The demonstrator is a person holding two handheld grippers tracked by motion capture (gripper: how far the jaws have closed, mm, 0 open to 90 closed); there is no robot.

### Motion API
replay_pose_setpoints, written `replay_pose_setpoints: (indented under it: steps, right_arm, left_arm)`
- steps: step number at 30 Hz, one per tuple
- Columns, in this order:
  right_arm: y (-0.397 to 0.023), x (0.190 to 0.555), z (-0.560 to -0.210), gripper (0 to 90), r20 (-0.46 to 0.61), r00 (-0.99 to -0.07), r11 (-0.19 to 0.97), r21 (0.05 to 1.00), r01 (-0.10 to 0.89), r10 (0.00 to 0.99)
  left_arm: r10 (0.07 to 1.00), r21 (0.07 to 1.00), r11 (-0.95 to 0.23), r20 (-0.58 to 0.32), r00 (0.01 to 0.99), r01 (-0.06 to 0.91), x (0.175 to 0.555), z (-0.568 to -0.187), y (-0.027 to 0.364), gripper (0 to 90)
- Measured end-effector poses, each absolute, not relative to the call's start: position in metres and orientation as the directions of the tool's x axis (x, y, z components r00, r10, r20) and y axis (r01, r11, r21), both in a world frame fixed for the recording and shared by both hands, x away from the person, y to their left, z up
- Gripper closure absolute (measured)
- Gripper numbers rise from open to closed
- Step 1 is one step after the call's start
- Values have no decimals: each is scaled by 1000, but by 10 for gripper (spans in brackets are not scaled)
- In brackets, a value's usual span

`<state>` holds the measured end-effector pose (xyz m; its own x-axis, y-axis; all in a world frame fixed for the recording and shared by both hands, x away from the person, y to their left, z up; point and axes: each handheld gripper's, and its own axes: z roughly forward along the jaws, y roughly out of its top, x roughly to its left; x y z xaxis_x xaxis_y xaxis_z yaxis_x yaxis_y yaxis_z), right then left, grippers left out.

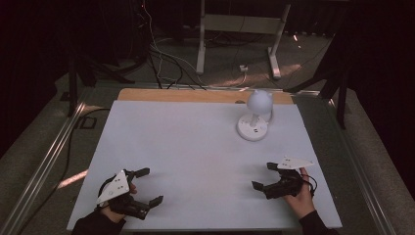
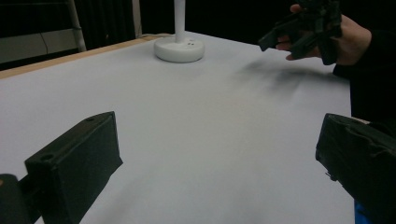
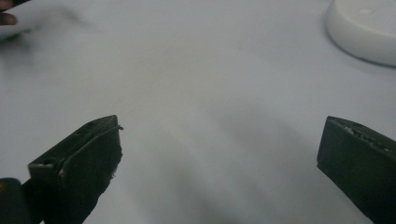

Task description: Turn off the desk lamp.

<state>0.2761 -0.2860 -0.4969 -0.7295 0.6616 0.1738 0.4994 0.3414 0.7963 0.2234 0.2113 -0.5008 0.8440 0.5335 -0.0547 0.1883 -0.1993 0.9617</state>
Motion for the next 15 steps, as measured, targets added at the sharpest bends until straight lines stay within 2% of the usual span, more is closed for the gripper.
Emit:
replay_pose_setpoints:
  steps: [15]
  right_arm:
    - [-309, 247, -511, 0, 118, -715, 362, 798, 481, 689]
  left_arm:
    - [531, 961, -204, -53, 846, 189, 223, -502, 210, 5]
